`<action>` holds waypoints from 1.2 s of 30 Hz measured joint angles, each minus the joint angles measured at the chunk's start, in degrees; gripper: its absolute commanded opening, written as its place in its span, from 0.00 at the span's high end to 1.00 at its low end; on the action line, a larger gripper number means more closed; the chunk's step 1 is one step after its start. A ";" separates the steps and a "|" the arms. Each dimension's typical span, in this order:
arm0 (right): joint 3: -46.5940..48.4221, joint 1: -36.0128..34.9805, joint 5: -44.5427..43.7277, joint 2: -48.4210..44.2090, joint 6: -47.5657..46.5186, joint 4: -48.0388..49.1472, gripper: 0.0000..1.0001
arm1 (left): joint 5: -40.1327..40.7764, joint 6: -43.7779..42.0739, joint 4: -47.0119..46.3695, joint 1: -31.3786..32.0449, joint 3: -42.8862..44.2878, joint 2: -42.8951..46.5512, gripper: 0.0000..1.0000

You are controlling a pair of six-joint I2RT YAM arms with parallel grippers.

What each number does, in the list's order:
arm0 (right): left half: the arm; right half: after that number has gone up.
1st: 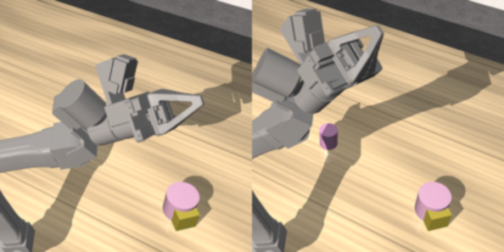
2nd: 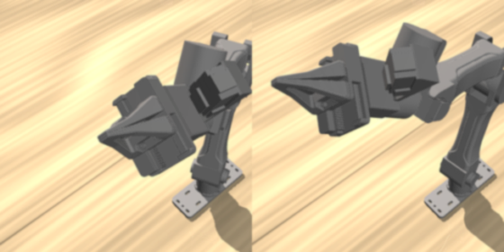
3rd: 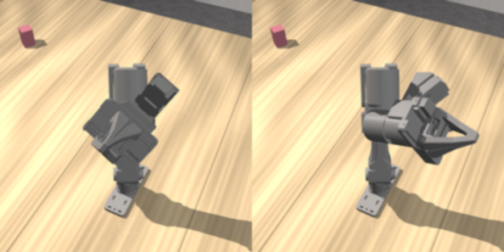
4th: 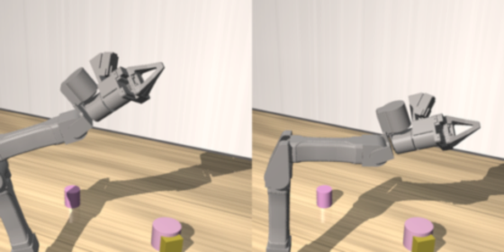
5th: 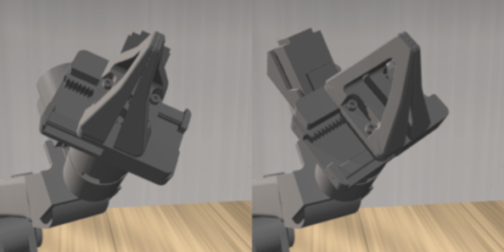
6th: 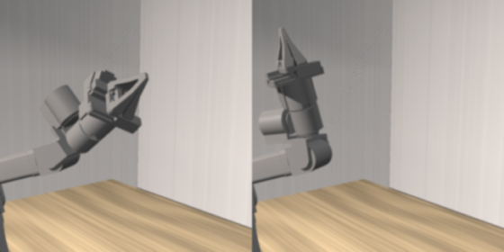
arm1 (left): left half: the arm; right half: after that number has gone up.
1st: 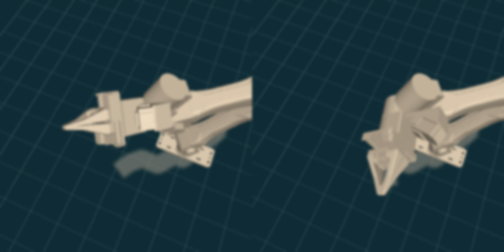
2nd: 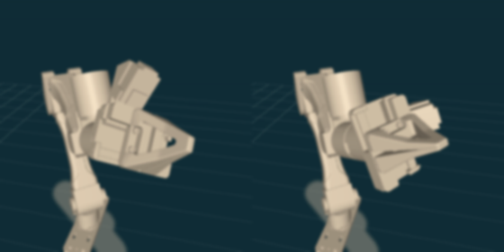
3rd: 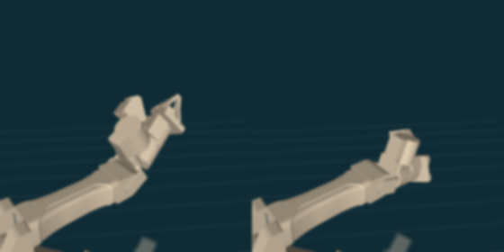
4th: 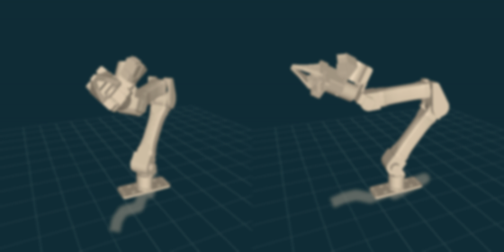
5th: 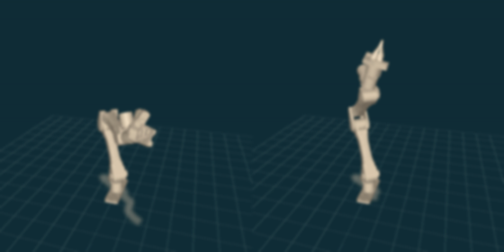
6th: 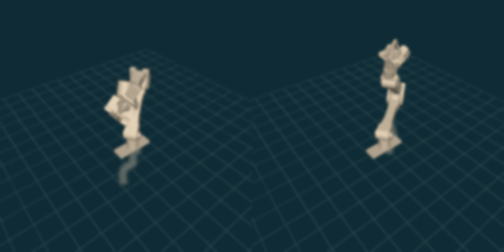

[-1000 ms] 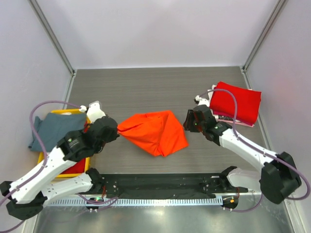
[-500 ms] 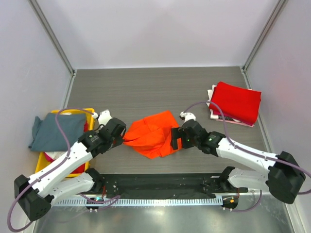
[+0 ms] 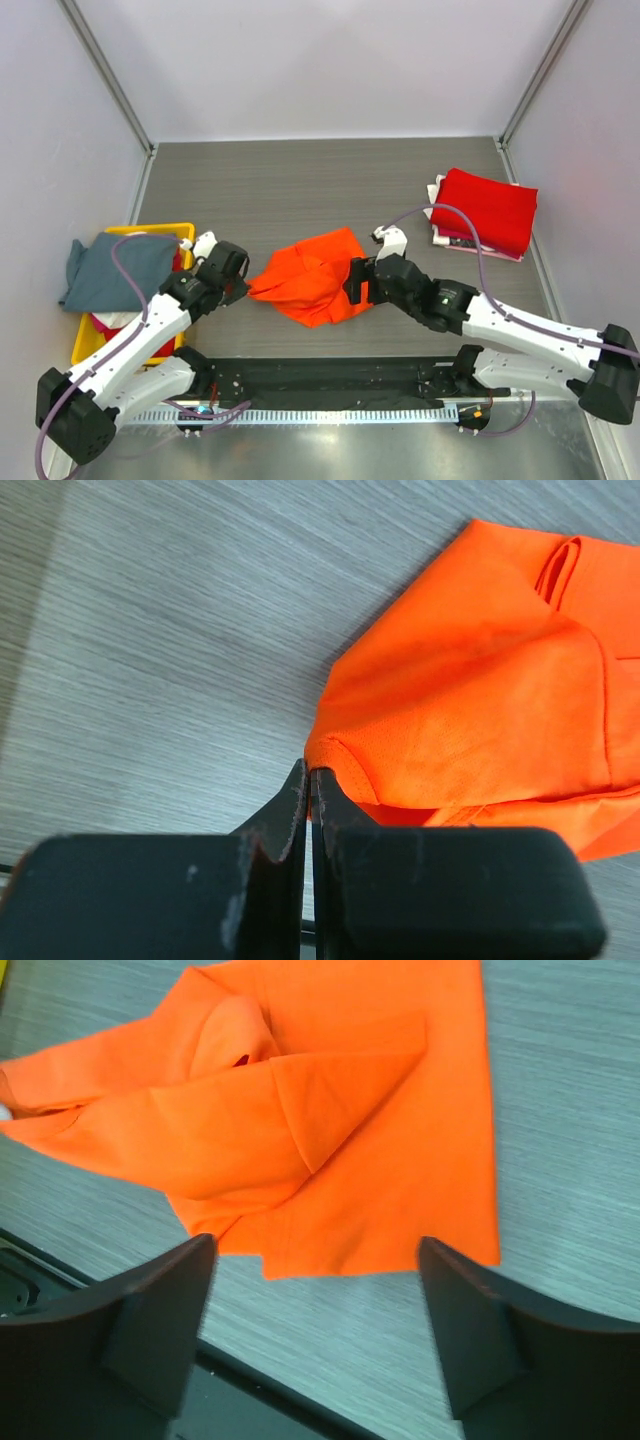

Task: Fold and stack the t-shirts
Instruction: Flatten the tshirt out

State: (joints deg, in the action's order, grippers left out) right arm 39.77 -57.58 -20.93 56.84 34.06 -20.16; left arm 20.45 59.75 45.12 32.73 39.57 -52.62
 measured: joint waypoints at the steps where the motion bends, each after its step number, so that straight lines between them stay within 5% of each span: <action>1: 0.24 0.04 0.24 0.68 0.17 -0.09 0.23 | -0.13 -0.04 -0.31 -0.17 0.00 0.00 1.00; 4: 2.93 -0.61 0.96 5.97 0.44 -1.75 0.35 | -0.63 -0.15 -1.01 -0.37 0.00 0.00 1.00; 9: 6.34 -3.74 2.64 19.08 0.33 -3.91 0.37 | -2.25 -0.17 -2.47 -1.03 -0.04 0.00 1.00; 27: 11.85 -5.66 8.63 33.22 -2.73 -2.78 0.46 | -5.27 -0.70 -3.45 -2.95 -0.07 -0.83 1.00; 33: 12.22 -6.08 7.98 35.21 -4.04 -2.95 0.70 | -6.12 -1.70 -3.78 -3.56 -0.07 -0.90 1.00; 34: 12.44 -6.08 7.54 35.30 -4.09 -3.32 0.76 | -6.16 -1.77 -3.78 -3.65 -0.07 -0.98 1.00; 35: 12.72 -6.08 6.91 35.39 -4.31 -3.76 0.98 | -6.25 -1.81 -3.80 -3.76 -0.07 -1.09 1.00; 36: 13.11 -6.08 6.01 35.45 -4.72 -4.33 0.99 | -6.51 -1.90 -3.85 -3.89 -0.07 -1.27 1.00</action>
State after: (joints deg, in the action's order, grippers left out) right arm 52.88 -63.66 -14.92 92.29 29.34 -24.49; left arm 13.93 57.84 41.28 28.84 39.51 -53.89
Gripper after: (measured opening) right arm 0.156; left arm 0.005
